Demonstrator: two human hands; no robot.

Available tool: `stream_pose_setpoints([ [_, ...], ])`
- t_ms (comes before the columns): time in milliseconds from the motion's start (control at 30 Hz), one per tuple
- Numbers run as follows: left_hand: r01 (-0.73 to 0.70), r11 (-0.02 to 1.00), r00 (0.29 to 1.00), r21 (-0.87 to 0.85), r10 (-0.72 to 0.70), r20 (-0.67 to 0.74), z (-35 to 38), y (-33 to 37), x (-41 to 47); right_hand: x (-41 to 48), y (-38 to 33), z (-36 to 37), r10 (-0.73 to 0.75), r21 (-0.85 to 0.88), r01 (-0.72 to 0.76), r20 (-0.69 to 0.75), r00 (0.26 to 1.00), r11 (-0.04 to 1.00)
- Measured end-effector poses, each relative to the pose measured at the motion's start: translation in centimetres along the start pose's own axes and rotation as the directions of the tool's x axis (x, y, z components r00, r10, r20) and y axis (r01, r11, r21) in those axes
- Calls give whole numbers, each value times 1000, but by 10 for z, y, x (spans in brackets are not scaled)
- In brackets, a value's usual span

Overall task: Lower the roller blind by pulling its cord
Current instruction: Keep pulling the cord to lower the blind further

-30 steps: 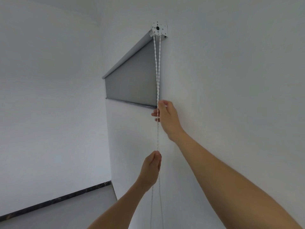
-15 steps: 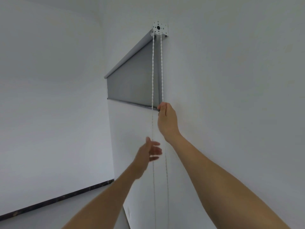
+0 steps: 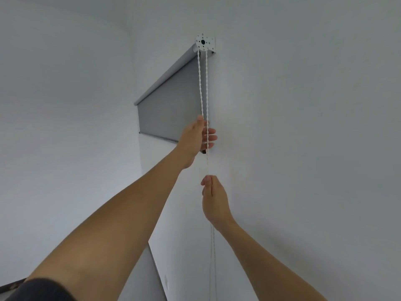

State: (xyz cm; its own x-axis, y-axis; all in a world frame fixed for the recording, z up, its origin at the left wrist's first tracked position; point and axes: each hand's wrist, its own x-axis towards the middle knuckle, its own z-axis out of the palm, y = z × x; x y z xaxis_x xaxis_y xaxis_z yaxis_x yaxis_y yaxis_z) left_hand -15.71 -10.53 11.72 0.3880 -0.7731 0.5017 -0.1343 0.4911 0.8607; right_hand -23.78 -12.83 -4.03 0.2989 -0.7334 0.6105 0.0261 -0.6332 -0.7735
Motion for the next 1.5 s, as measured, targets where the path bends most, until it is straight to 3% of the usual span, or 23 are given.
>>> stream_pose_setpoints([
  [467,64,998,993,2,-63,-102,20,-39,-26,-63,51,-14,135,-78,-119,249,959,990],
  [567,99,995,990,8,-98,-98,14,-63,-41,-57,47,-24,151,25,-159,214,965,987],
  [967,78,970,997,232,-69,-47,3,-125,-92,45,-24,-41,51,109,-57,54,997,992],
  [1100,121,958,993,262,-115,-37,1,-153,-119,78,-58,-37,5,199,-17,62,998,980],
  [1267,185,953,981,239,-192,4,-1,-167,-143,107,-87,-28,82,336,-107,88,993,936],
  [1500,307,941,936,141,-326,133,-19,-172,-148,96,-69,-12,1,207,6,-33,999,978],
])
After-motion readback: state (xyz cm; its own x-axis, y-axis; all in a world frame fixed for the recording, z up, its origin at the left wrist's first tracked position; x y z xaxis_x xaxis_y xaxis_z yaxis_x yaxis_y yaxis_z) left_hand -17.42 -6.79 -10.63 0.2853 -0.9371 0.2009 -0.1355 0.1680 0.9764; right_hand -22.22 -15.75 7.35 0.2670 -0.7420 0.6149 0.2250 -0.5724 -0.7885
